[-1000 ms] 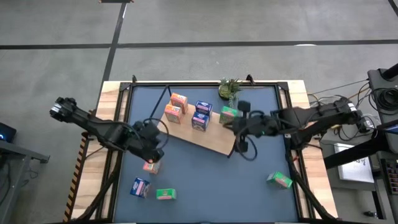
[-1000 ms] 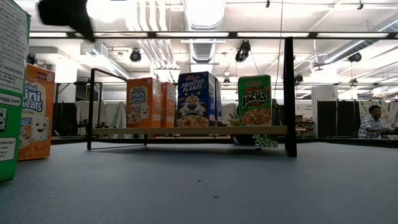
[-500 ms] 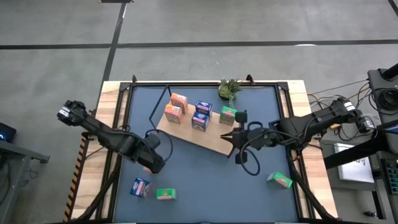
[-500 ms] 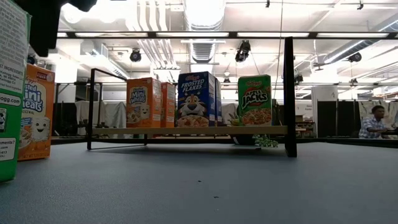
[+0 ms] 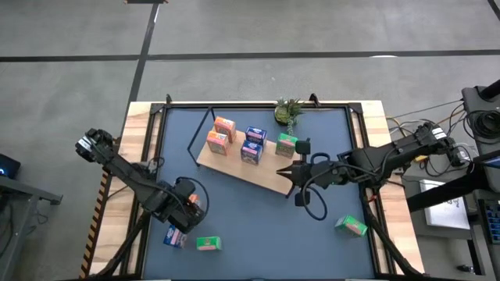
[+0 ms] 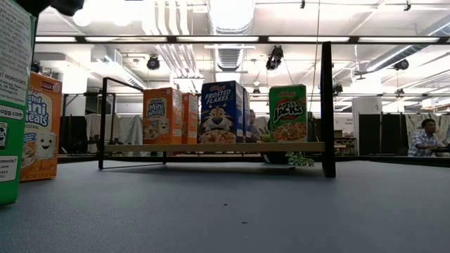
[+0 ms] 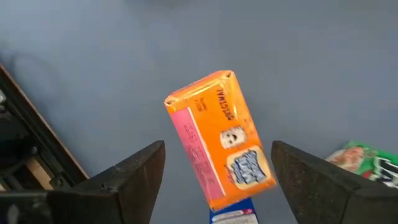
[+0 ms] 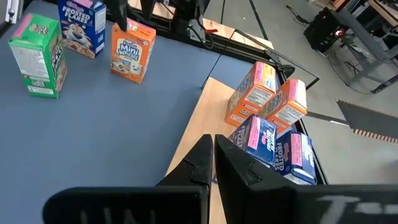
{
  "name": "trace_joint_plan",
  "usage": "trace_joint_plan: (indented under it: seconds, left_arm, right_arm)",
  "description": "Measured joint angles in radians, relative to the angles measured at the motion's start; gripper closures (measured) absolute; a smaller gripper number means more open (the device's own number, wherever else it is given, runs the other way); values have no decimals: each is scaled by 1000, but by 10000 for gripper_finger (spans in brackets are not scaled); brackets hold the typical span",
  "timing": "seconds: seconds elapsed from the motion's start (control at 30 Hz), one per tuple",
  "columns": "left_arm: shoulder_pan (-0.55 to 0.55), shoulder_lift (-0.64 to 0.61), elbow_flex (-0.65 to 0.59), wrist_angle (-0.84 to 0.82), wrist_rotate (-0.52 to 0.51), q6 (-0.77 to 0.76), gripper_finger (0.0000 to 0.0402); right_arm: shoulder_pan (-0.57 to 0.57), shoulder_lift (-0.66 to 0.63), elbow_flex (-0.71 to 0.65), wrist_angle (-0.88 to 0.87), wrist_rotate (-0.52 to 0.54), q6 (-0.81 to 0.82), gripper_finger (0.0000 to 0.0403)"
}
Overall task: Stack cereal on shelf
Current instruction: Put the orange cereal box on the shelf aligned with other orange cereal boxes
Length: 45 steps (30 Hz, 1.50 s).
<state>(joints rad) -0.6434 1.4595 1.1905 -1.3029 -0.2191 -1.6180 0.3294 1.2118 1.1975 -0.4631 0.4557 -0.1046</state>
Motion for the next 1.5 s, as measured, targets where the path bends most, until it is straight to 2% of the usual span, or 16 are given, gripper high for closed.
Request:
trace_joint_plan:
  seconds: [0.23,0.63,0.83,0.97,1.1,1.27,1.4,1.5]
  left_arm:
    - [-2,2,-46,73,-7,16,146]
    - [-2,1,-49,77,-8,46,234]
    - [-2,-5,-46,74,-8,77,252]
    - [13,-23,12,29,-48,172,256]
    - [47,-24,111,12,-158,413,256]
    - [120,-20,199,55,-232,891,256]
    - [195,-18,207,115,-238,1293,256]
    - [266,-18,192,140,-237,1531,256]
  right_arm:
    - [0,0,-3,3,-2,26,394]
    - [0,0,-6,3,-2,26,394]
    - [0,0,-19,5,-2,26,394]
    - [0,0,-22,5,-2,42,394]
    - [0,0,-22,5,-2,50,394]
    - [0,0,-22,6,-2,51,394]
    - [0,0,-22,6,-2,62,394]
    - [0,0,-24,6,-2,69,394]
